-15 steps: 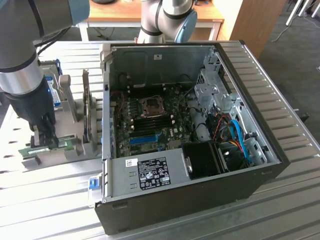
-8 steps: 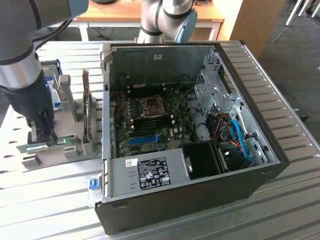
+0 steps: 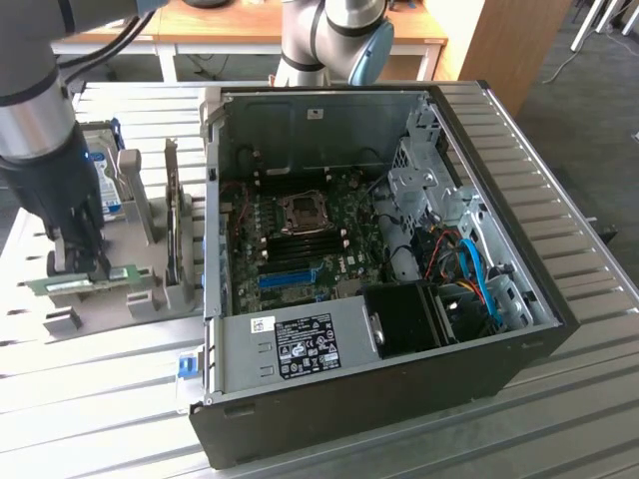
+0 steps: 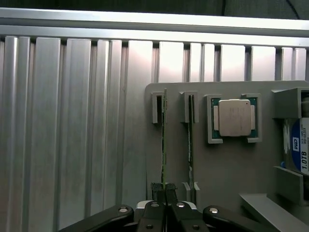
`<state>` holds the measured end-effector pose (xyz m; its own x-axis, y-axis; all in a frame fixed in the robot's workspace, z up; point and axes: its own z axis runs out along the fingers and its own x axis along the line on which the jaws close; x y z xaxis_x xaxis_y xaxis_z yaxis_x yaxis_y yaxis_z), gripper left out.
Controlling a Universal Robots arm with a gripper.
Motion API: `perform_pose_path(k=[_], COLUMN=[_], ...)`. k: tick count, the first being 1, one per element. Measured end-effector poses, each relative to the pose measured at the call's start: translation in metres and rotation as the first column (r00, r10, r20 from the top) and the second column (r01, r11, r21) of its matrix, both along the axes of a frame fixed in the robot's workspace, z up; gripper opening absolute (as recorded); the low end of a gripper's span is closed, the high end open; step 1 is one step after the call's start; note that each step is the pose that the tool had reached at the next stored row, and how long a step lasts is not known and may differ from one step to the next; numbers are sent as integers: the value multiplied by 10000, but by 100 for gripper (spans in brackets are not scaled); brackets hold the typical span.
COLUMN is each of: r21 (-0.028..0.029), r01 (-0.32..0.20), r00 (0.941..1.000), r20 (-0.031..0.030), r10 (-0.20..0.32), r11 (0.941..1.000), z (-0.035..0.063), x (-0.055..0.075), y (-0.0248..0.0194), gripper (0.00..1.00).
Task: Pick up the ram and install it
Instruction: 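Pick up the ram and move it above insertion slot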
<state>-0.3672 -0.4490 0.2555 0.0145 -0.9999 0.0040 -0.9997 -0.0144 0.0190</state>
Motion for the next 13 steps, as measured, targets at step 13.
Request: perform_pose_path(k=[13], r21=[0], r01=[179], r00=[9998], r20=[0], r10=[-179], r11=[9998], z=[341], x=[1], y=[0], gripper=[12])
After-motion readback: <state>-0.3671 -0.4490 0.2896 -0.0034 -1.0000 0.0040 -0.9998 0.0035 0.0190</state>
